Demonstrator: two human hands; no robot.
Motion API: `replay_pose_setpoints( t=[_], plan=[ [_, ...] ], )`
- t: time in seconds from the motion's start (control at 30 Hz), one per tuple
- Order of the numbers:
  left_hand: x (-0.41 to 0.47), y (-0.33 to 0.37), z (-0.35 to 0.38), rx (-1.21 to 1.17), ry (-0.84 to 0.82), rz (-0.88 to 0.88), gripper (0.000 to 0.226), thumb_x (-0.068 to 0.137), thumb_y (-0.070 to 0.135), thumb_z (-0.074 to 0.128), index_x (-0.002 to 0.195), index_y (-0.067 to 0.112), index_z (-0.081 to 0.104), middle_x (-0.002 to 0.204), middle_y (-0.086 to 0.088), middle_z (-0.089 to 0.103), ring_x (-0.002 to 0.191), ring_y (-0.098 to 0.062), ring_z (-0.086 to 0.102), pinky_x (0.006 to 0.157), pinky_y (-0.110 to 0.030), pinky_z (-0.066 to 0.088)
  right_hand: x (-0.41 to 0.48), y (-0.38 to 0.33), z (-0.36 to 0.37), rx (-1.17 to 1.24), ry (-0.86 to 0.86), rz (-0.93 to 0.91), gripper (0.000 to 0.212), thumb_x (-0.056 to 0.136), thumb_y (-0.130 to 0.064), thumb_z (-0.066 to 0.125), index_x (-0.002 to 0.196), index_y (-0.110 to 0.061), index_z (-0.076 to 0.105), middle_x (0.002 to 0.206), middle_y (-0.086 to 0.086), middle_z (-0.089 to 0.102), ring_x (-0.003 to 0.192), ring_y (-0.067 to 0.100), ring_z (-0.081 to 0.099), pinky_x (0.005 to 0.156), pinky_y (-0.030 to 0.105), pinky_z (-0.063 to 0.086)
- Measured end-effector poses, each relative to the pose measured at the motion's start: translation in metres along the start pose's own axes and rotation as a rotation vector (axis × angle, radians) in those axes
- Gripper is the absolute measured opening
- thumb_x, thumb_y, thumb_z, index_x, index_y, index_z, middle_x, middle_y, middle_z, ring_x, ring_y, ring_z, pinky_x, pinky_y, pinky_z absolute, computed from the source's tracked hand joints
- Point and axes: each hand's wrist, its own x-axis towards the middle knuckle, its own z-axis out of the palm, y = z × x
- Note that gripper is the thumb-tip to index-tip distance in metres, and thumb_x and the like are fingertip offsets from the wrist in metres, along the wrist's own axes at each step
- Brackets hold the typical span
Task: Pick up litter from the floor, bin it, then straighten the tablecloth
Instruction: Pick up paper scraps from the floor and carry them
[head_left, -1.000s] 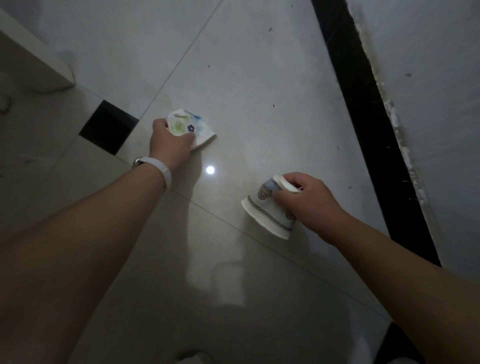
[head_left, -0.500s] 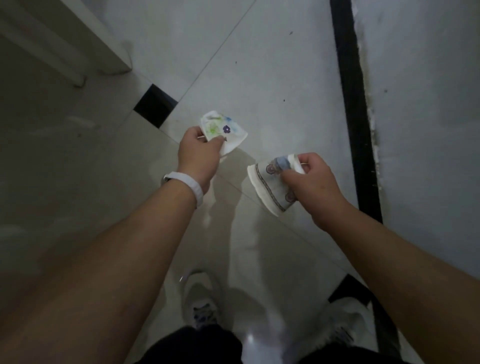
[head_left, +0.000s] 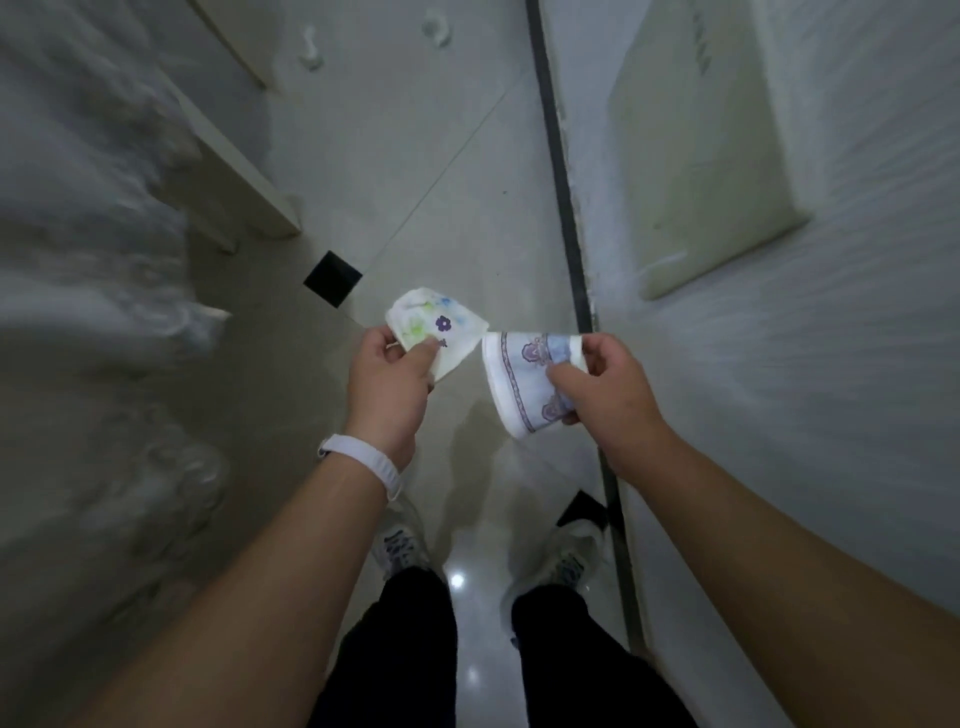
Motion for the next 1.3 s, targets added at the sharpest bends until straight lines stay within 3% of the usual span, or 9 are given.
replay_pose_setpoints(
  t=[0.17, 0.3, 0.53, 0.63, 0.73, 0.93, 1.03, 1.13, 1.3],
  plan=[
    [-0.072, 0.076, -0.020, -0.049, -0.019, 0.013, 0.012, 0.089, 0.009, 0.064, 0.098, 0.017, 0.061, 0.077, 0.009, 0.071, 0.061, 0.000, 0.064, 0.054, -0.019, 0.049, -0.066, -0.071, -0.017, 0.068, 0.011, -0.016, 0.030, 0.067, -0.027, 0.066, 0.097, -0.025, 0.061, 0.095, 0.004, 0.070, 0.082, 0.019, 0.071, 0.063, 0.037, 0.061],
    [-0.119, 0.137, -0.041, -0.059, -0.074, 0.077, 0.016, 0.089, 0.007, 0.064, 0.104, 0.012, 0.063, 0.084, 0.005, 0.074, 0.071, -0.007, 0.068, 0.057, -0.022, 0.051, -0.117, -0.126, -0.028, 0.125, 0.005, -0.047, 0.032, 0.067, -0.024, 0.067, 0.098, -0.026, 0.061, 0.096, 0.001, 0.070, 0.079, 0.012, 0.071, 0.056, 0.029, 0.056],
    [-0.174, 0.232, -0.090, -0.101, -0.102, 0.161, 0.017, 0.089, 0.012, 0.065, 0.106, 0.011, 0.062, 0.088, 0.004, 0.074, 0.076, -0.011, 0.067, 0.065, -0.028, 0.051, -0.192, -0.207, -0.025, 0.120, 0.025, -0.111, 0.030, 0.080, -0.016, 0.067, 0.108, -0.021, 0.059, 0.106, 0.003, 0.068, 0.091, 0.021, 0.069, 0.064, 0.036, 0.060],
    [-0.192, 0.263, -0.112, -0.160, -0.113, 0.192, 0.014, 0.089, 0.009, 0.064, 0.102, 0.014, 0.062, 0.082, 0.006, 0.075, 0.071, -0.010, 0.069, 0.060, -0.026, 0.053, -0.221, -0.241, -0.012, 0.129, 0.001, -0.170, 0.029, 0.076, -0.020, 0.068, 0.103, -0.023, 0.060, 0.105, 0.004, 0.068, 0.089, 0.020, 0.070, 0.060, 0.032, 0.058],
    [-0.207, 0.285, -0.139, -0.203, -0.110, 0.228, 0.012, 0.088, 0.008, 0.064, 0.098, 0.014, 0.062, 0.080, 0.006, 0.074, 0.072, -0.014, 0.070, 0.063, -0.036, 0.057, -0.246, -0.272, 0.004, 0.150, -0.024, -0.239, 0.030, 0.071, -0.023, 0.068, 0.100, -0.024, 0.061, 0.101, 0.003, 0.069, 0.084, 0.018, 0.071, 0.060, 0.033, 0.057],
    [-0.222, 0.307, -0.187, -0.264, -0.006, 0.264, 0.015, 0.087, 0.011, 0.067, 0.101, 0.008, 0.063, 0.091, -0.013, 0.073, 0.084, -0.036, 0.069, 0.071, -0.047, 0.058, -0.273, -0.311, 0.033, 0.138, -0.126, -0.337, 0.023, 0.084, -0.014, 0.067, 0.104, -0.021, 0.059, 0.103, 0.004, 0.069, 0.085, 0.018, 0.072, 0.062, 0.034, 0.059],
    [-0.228, 0.310, -0.203, -0.298, 0.043, 0.267, 0.016, 0.087, 0.012, 0.067, 0.102, 0.008, 0.064, 0.094, -0.014, 0.073, 0.080, -0.031, 0.070, 0.068, -0.045, 0.060, -0.278, -0.325, 0.044, 0.112, -0.185, -0.354, 0.023, 0.085, -0.014, 0.066, 0.106, -0.019, 0.059, 0.105, 0.007, 0.068, 0.088, 0.023, 0.071, 0.066, 0.039, 0.060],
    [-0.236, 0.309, -0.216, -0.298, 0.111, 0.292, 0.016, 0.089, 0.014, 0.066, 0.103, 0.007, 0.063, 0.093, -0.011, 0.072, 0.077, -0.027, 0.069, 0.070, -0.042, 0.057, -0.275, -0.336, 0.054, 0.091, -0.272, -0.376, 0.021, 0.085, -0.012, 0.065, 0.104, -0.018, 0.060, 0.103, 0.008, 0.069, 0.085, 0.022, 0.071, 0.061, 0.033, 0.057],
    [-0.267, 0.297, -0.239, -0.298, 0.354, 0.341, 0.007, 0.088, 0.021, 0.066, 0.090, 0.016, 0.062, 0.078, -0.003, 0.064, 0.067, -0.017, 0.059, 0.062, -0.033, 0.051, -0.271, -0.352, 0.072, 0.036, -0.493, -0.378, 0.020, 0.085, -0.012, 0.066, 0.103, -0.019, 0.060, 0.103, 0.009, 0.069, 0.081, 0.021, 0.072, 0.060, 0.033, 0.056]
  ],
)
